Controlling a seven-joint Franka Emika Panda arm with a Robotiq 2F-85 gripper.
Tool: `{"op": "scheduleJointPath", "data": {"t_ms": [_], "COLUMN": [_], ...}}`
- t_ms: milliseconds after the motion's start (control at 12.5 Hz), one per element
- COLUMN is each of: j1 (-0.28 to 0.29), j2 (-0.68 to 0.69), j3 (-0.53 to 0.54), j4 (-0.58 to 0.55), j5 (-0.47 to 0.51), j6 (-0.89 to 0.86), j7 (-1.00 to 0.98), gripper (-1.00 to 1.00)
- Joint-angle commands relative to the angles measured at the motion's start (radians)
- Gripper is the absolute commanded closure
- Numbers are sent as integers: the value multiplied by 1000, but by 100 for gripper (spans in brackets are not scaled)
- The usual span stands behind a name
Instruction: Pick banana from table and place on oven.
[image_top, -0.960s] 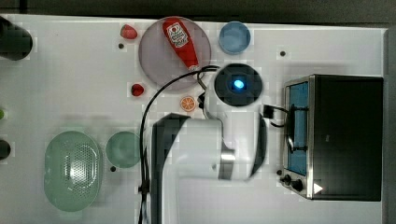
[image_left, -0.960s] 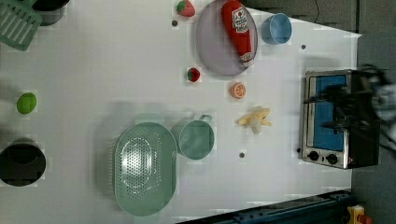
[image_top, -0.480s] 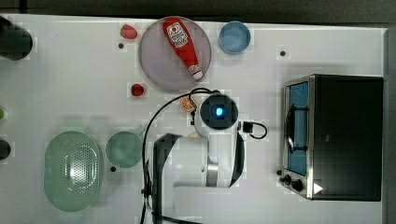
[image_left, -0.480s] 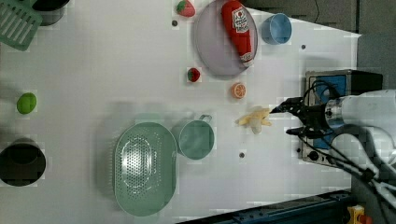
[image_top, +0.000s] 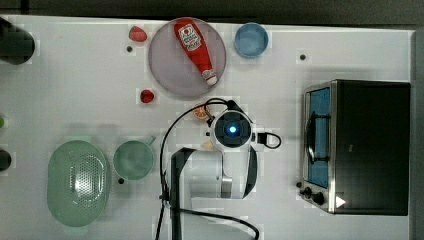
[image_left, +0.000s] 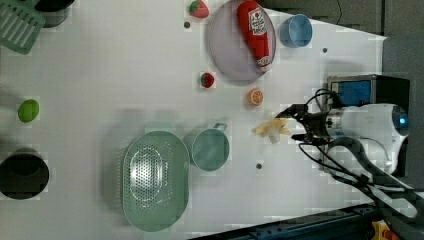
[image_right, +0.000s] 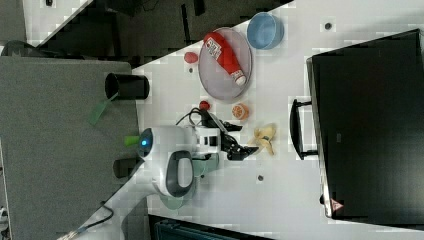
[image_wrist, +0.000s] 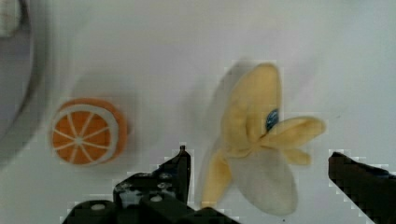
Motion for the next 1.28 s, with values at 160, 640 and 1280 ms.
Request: {"op": "scheduleJointPath", "data": {"t_ms": [160, 640, 1280], "j1": [1, 1, 3], "j2": [88, 94, -227], "j3": [4, 15, 17], "j4": [-9, -10, 37], "j5": [-4, -4, -4], "j6": [79, 98, -93], "j7": [37, 37, 37], "gripper": [-93, 48, 50]}}
